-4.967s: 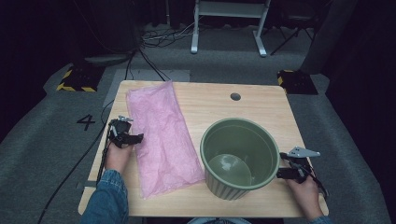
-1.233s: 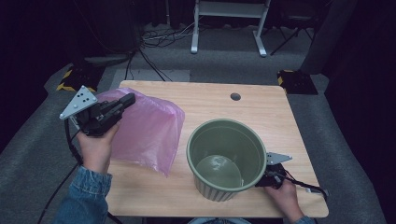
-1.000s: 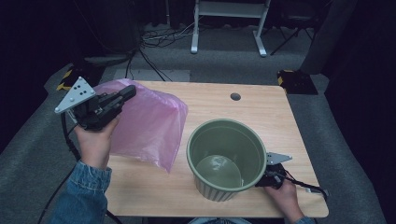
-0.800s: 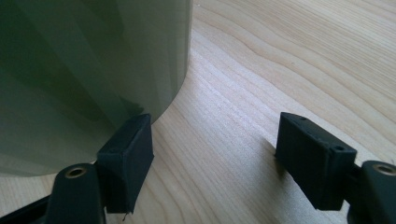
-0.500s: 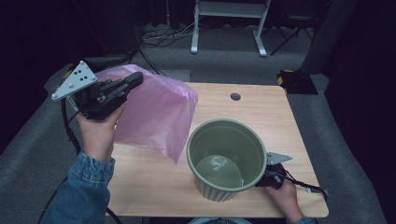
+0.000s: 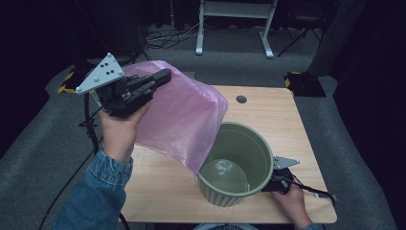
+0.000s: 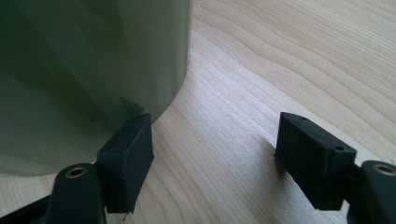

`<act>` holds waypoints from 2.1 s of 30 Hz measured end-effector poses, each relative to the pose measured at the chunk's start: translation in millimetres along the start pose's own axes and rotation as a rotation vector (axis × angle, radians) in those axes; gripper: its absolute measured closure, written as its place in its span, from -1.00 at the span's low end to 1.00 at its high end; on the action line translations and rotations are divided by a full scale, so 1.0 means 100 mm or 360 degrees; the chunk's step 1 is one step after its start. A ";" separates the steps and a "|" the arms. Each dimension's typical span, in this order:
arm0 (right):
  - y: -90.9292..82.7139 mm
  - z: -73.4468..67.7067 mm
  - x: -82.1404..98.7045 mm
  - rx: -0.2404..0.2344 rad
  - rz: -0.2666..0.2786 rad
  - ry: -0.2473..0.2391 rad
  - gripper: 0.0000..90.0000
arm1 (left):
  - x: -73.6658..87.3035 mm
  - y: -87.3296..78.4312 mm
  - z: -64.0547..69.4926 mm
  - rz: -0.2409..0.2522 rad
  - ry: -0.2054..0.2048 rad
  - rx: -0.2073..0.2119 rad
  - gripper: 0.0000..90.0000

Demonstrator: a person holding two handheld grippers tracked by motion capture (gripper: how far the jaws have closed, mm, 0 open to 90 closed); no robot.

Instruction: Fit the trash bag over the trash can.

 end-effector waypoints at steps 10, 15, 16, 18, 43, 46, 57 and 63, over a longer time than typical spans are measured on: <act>0.00 0.00 0.00 0.0003 0.0002 -0.0004 -0.39 | -0.04 0.18 0.27 -0.0010 0.0012 0.0095 0.99; 0.00 0.00 0.00 0.0002 0.0001 -0.0005 -0.39 | -0.12 0.23 0.39 0.0008 0.0029 0.0121 1.00; 0.00 0.00 0.00 0.0003 0.0001 -0.0004 -0.39 | -0.14 0.24 0.41 0.0013 0.0029 0.0125 1.00; 0.00 0.00 0.00 0.0003 0.0001 -0.0005 -0.39 | -0.16 0.26 0.46 0.0018 0.0039 0.0128 0.99; 0.00 0.00 0.00 -0.0003 -0.0001 -0.0002 -0.39 | 0.02 0.72 0.79 -0.0073 -0.0002 0.0231 0.99; 0.00 0.00 0.00 -0.0003 -0.0001 -0.0002 -0.39 | 0.07 0.76 0.81 -0.0092 0.0006 0.0235 0.99; 0.00 0.00 0.00 -0.0002 0.0002 -0.0006 -0.39 | 0.09 0.90 1.07 -0.0109 0.0024 0.0303 0.99; -0.01 0.00 0.01 -0.0006 -0.0002 -0.0010 -0.39 | 0.10 0.95 1.15 -0.0114 0.0041 0.0325 0.99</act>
Point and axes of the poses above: each handheld gripper's, and its own axes: y roughly forward along the jaws, x roughly out of its underside, z roughly to its right, the point moved 9 cm from there along y, roughly forward along the jaws, and after that the axes turned 10 degrees about -x, right-handed, at the moved point
